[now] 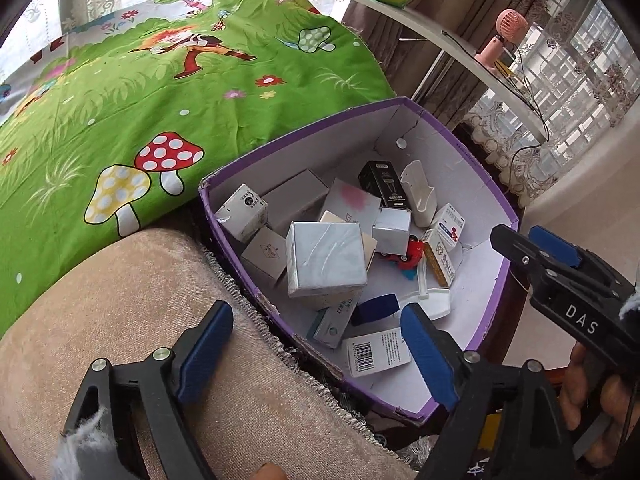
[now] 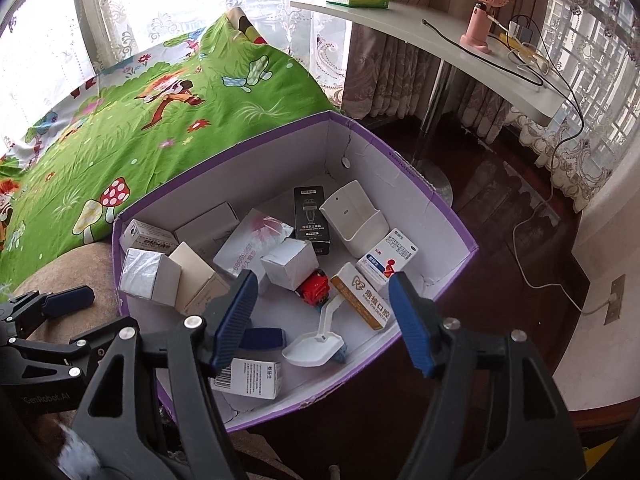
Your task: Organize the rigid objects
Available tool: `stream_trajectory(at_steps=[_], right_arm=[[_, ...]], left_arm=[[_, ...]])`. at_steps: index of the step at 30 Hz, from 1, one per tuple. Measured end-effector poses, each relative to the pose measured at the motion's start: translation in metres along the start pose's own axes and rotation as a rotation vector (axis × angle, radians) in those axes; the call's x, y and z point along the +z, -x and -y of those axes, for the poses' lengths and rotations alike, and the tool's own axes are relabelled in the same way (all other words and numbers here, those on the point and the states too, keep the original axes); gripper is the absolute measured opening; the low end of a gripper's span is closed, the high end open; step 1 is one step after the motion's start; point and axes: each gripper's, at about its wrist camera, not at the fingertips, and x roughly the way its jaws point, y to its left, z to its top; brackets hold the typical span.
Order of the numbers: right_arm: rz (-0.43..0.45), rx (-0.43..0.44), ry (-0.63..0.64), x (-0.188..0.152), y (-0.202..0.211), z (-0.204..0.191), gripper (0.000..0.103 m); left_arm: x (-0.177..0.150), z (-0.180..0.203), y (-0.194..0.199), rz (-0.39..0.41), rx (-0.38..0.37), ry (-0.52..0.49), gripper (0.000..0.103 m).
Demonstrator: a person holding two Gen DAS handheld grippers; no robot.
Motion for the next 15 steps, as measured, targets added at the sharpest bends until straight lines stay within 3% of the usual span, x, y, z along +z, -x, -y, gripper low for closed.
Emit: stream_trajectory(at_steps=[5, 10, 15], right_arm=[[-0.004, -0.001, 0.002, -0.001, -0.002, 0.000, 0.071], [-0.001, -0.008, -0.007, -0.001, -0.002, 0.003, 0.071], [-0.003, -0.005, -0.006, -0.001, -0.002, 0.004, 0.071]], left_arm=[[0.004, 0.007, 0.013, 0.073, 0.027, -0.044, 0.095], [0.004, 0.022, 0.020, 0.118, 0.075, -0.114, 0.095], [0.005, 0.025, 0.023, 0.135, 0.067, -0.127, 0.095]])
